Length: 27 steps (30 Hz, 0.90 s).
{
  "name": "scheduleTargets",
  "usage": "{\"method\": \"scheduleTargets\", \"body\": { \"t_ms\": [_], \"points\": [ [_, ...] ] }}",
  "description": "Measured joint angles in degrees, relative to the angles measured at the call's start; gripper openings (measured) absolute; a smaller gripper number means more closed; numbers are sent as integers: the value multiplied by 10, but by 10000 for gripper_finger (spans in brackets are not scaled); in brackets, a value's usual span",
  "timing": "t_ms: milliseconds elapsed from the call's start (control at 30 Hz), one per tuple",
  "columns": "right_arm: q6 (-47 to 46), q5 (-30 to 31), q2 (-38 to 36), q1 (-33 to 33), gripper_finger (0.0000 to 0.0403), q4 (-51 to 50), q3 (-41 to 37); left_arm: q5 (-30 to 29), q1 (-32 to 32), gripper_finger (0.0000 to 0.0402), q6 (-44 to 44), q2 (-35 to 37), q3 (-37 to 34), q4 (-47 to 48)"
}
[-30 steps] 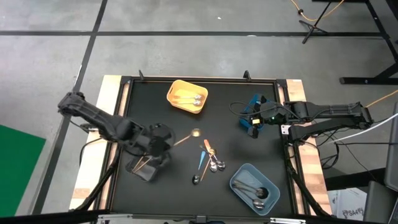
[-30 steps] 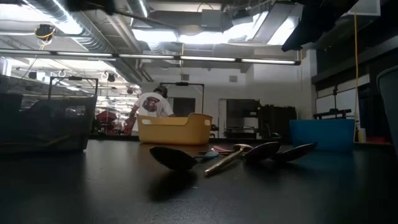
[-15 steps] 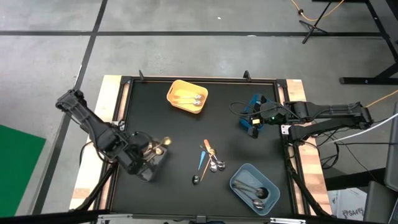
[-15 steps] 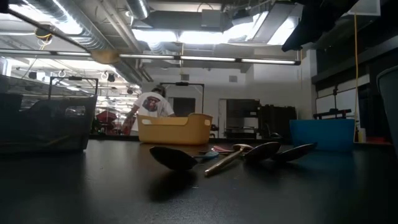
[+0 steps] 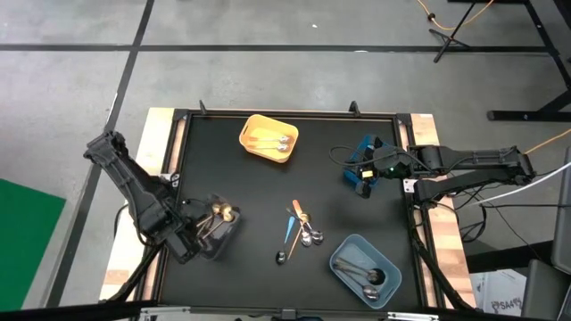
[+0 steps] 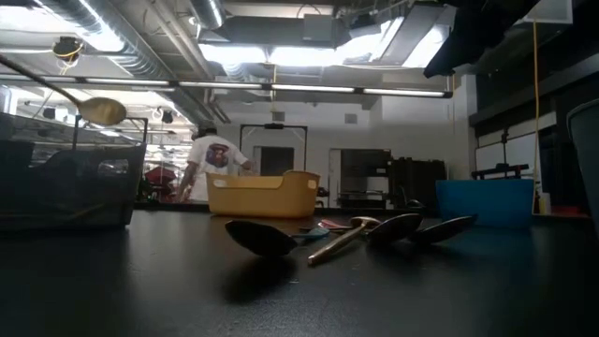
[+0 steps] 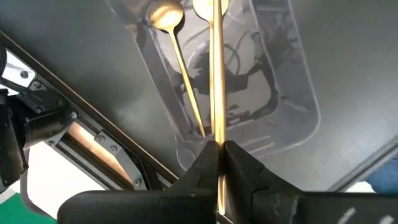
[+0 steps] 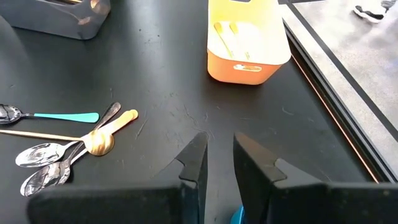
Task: Sort silverware by color (type)
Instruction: Put the gold spoon into the black bin
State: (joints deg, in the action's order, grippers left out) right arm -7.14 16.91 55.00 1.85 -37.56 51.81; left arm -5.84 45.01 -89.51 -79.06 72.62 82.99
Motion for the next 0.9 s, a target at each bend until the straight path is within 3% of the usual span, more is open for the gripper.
{"method": "scheduleTargets", "body": {
  "t_ms": [900],
  "points": [
    [0,0,0,0,67,0,0,6,-4,6,123,-194,0,-2]
  ]
}}
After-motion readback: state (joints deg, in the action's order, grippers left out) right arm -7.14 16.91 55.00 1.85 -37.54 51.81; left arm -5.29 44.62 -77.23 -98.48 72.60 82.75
